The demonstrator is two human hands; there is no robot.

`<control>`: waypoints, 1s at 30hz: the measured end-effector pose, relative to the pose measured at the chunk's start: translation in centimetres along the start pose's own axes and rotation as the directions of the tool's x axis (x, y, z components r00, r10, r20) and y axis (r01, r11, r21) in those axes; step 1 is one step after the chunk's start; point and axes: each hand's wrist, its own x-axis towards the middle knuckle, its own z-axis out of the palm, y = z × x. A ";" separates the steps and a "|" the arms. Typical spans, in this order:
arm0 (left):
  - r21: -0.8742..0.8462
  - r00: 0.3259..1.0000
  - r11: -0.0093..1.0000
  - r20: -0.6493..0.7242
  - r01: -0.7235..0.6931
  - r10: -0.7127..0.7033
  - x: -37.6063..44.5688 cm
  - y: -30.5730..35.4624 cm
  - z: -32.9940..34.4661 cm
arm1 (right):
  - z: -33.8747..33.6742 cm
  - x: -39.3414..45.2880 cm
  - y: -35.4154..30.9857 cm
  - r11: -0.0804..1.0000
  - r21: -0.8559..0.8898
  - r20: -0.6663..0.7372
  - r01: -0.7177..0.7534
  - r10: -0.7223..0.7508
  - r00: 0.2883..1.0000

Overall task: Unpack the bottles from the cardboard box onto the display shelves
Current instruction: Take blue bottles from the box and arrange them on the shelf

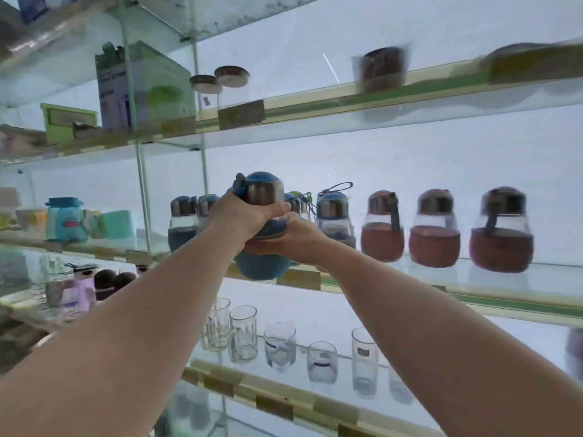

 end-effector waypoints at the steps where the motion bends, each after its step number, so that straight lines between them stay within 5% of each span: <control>1: -0.017 0.999 1.000 0.027 -0.017 0.017 -0.2 0.6 0.8 | -1.1 -0.3 0.5 1.000 -0.009 -0.020 -0.010 0.010 1.000; 14: -0.119 0.952 0.990 0.289 -0.074 0.105 -2.5 6.9 11.8 | -12.1 -6.7 6.0 0.985 0.015 -0.273 -0.169 0.167 0.948; 30: -0.052 0.937 0.996 0.339 -0.075 0.089 -0.5 5.5 19.4 | -13.4 -4.2 13.4 0.978 0.068 -0.315 -0.196 0.207 0.926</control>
